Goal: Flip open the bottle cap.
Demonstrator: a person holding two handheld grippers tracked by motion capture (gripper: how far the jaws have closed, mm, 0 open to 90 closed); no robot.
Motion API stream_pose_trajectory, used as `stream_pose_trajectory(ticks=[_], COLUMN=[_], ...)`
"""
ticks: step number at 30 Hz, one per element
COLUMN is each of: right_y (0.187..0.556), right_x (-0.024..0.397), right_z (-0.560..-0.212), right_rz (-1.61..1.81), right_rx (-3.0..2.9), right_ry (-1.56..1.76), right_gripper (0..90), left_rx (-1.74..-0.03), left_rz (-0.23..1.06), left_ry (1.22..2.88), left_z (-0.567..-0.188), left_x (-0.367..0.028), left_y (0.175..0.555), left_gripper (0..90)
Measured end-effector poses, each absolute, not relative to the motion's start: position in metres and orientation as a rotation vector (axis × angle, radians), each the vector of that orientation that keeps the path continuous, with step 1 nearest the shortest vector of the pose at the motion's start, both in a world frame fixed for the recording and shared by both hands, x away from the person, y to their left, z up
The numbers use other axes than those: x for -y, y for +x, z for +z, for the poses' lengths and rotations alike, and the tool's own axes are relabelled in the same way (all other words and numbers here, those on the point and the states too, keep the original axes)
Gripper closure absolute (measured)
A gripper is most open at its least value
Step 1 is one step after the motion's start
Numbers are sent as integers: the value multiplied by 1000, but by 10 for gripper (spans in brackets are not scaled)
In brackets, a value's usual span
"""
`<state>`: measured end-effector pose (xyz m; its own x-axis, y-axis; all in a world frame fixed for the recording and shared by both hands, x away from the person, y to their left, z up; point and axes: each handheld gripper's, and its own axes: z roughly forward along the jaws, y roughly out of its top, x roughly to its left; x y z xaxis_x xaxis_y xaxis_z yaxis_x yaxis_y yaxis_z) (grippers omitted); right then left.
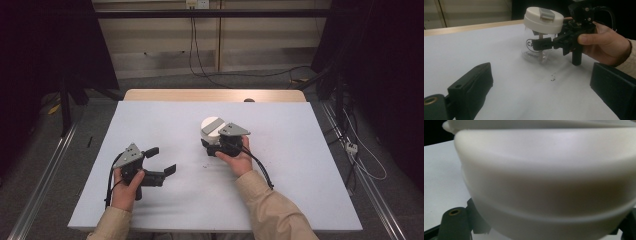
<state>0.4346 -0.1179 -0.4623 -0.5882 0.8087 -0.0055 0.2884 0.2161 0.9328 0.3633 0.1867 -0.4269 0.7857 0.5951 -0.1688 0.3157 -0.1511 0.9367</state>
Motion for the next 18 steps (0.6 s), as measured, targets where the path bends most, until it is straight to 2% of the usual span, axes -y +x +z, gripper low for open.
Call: stream_pose_trajectory(ticks=[18], right_y=[435], right_x=[118], right_z=[-462], right_rz=[1362], right_rx=[-1995], right_ry=[1021], right_gripper=[185], left_rx=[-690], left_rz=[261], left_ry=[1761], left_z=[-417], left_x=[-160], left_y=[378], left_gripper=[44])
